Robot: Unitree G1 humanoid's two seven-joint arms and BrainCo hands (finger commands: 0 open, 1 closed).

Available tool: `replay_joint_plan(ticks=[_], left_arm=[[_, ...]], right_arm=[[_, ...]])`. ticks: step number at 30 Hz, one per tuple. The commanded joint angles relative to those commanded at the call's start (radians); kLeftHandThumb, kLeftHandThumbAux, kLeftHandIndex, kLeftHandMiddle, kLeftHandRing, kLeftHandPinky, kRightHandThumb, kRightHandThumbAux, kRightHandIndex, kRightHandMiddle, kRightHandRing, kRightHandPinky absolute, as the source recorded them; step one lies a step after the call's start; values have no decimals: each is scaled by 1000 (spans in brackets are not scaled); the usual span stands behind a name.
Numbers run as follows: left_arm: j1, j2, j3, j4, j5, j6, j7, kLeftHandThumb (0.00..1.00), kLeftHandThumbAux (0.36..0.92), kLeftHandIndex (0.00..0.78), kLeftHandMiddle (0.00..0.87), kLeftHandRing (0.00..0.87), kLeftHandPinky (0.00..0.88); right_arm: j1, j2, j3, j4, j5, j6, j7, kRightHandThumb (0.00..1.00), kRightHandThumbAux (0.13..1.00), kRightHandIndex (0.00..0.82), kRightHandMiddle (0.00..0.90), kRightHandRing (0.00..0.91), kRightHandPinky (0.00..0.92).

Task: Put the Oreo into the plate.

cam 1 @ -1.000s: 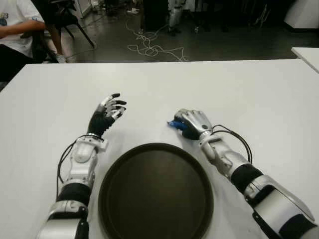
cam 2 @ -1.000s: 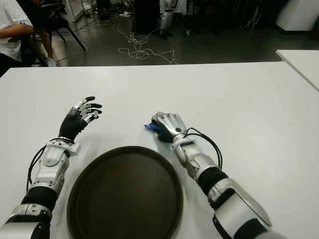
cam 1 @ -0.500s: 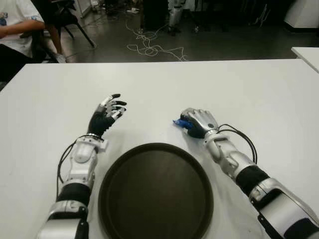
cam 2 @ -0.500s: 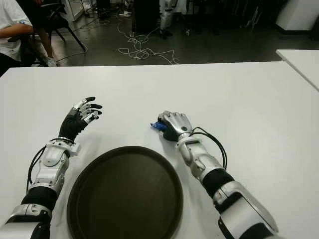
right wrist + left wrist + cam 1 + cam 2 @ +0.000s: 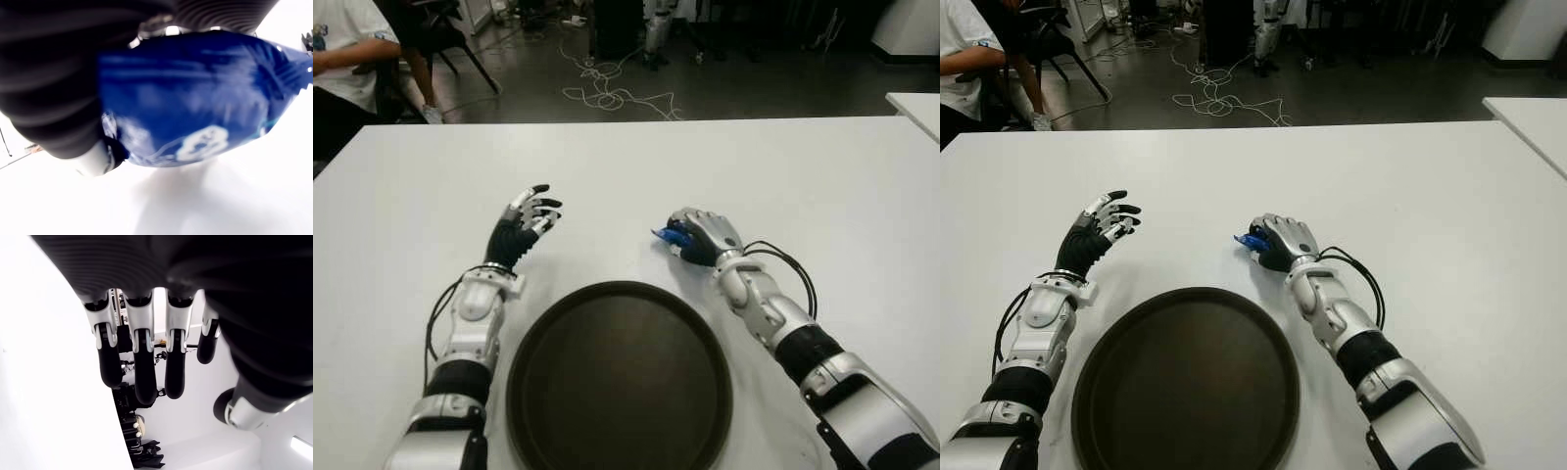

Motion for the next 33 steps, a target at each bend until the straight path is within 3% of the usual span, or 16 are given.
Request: replay_joint_plan(ticks=[18, 26, 33], left_arm=[[-3, 3, 0, 13, 7, 0, 11, 324, 656, 185, 322, 317, 309], [-16, 6, 0, 52, 15, -24, 25, 319, 655, 191, 325, 319, 305], [-24, 9, 1, 71, 13, -35, 23, 295, 659, 185, 329, 319, 294]], right_arm=[[12, -12, -39, -35, 20, -45, -30, 689, 735, 431, 733, 741, 728], [72, -26, -79, -186, 51, -74, -16, 692, 734, 431, 733, 741, 729], [130, -26, -97, -295, 58, -175, -72, 691, 734, 431, 737, 747, 744]])
